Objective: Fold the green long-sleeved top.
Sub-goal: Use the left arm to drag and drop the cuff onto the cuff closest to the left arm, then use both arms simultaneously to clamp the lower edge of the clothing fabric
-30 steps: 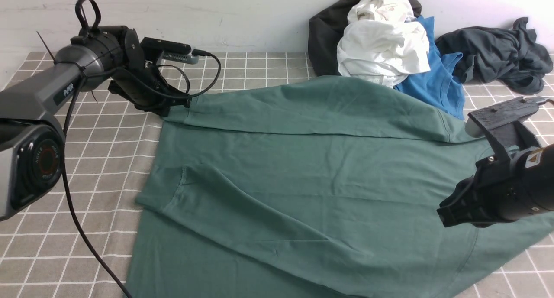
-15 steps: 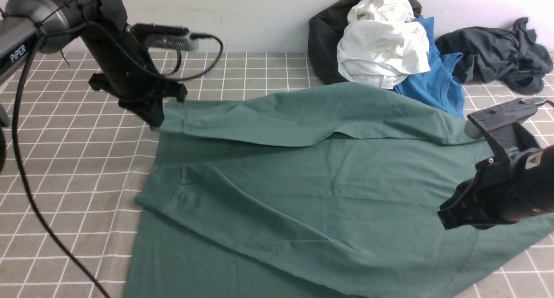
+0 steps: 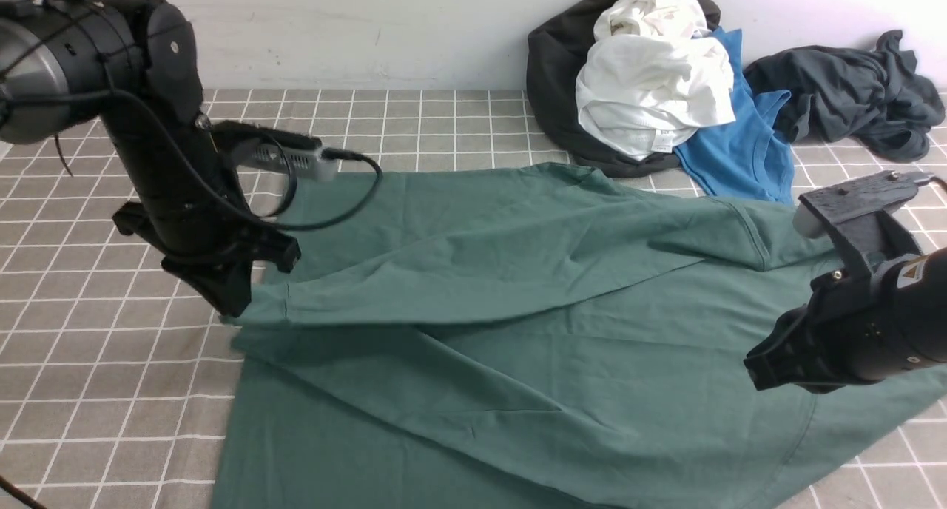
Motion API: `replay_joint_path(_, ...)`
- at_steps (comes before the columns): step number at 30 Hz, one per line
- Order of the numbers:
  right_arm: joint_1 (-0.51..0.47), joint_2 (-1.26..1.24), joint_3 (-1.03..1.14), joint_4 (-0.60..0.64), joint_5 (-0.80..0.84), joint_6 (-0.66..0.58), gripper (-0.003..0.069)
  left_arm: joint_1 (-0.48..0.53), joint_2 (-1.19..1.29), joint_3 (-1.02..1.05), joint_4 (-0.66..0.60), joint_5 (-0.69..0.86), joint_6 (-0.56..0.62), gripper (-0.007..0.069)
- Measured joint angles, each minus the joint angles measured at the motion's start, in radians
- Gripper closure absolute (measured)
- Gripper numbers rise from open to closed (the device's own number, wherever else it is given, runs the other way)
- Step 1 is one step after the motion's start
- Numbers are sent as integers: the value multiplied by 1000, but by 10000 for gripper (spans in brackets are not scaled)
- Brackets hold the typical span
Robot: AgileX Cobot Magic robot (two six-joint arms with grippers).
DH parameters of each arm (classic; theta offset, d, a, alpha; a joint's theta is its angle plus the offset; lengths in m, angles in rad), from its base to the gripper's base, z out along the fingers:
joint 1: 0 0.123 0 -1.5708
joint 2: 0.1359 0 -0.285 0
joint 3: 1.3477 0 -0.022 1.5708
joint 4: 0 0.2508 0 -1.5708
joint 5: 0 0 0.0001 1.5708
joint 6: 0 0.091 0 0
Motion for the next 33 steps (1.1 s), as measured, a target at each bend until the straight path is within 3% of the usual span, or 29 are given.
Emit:
replay_joint_path(2, 0, 0, 0, 0, 9, -7, 673, -12, -3, 26, 4, 0, 0, 539)
replay_joint_path(3, 0, 0, 0, 1, 21, -19, 673, -29, -17, 67, 14, -1, 0, 458)
replay_joint_path(7, 0, 0, 0, 23, 50, -38, 673, -73, -90, 173, 19, -10, -2, 293)
replay_joint_path(12, 0, 0, 0, 81, 76, -88, 673, -221, -208, 392, 23, -22, 12, 188)
replay_joint_path(15, 0, 0, 0, 117, 88, -129, 673, -316, -256, 490, 42, -27, 52, 180)
replay_joint_path(19, 0, 0, 0, 205, 119, -231, 673, -493, -320, 679, 121, -128, 210, 179)
replay_joint_path(25, 0, 0, 0, 295, 144, -338, 673, -585, -320, 839, 232, -302, 366, 181)
replay_joint_path(27, 0, 0, 0, 304, 146, -348, 673, -585, -320, 863, 263, -341, 371, 193)
replay_joint_path(31, 0, 0, 0, 310, 147, -356, 673, -589, -332, 883, 350, -377, 266, 309)
replay_joint_path(32, 0, 0, 0, 310, 149, -356, 673, -589, -332, 883, 350, -380, 266, 309)
replay_joint_path(33, 0, 0, 0, 314, 149, -358, 673, -589, -332, 885, 415, -401, 206, 376)
